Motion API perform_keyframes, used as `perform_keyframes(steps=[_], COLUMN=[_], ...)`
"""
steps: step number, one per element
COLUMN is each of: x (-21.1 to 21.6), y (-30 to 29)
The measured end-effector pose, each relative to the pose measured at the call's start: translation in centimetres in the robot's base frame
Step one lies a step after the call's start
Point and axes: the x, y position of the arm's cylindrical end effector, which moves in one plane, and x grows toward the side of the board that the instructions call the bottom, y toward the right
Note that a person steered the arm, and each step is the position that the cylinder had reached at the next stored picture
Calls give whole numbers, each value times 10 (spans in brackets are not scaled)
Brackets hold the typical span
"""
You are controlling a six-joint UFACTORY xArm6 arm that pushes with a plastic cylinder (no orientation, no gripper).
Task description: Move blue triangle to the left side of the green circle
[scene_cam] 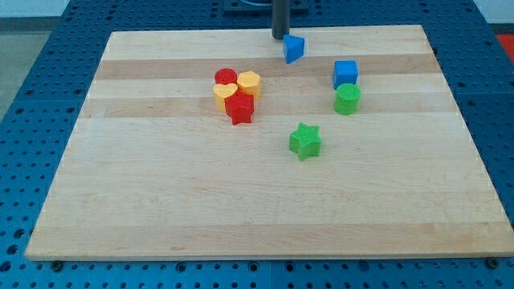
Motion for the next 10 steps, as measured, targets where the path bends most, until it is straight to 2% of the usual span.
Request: perform_keyframes(steps=[1, 3, 5, 7, 10], x=[24, 44, 88, 100, 158], y=[2, 30, 46, 47, 37])
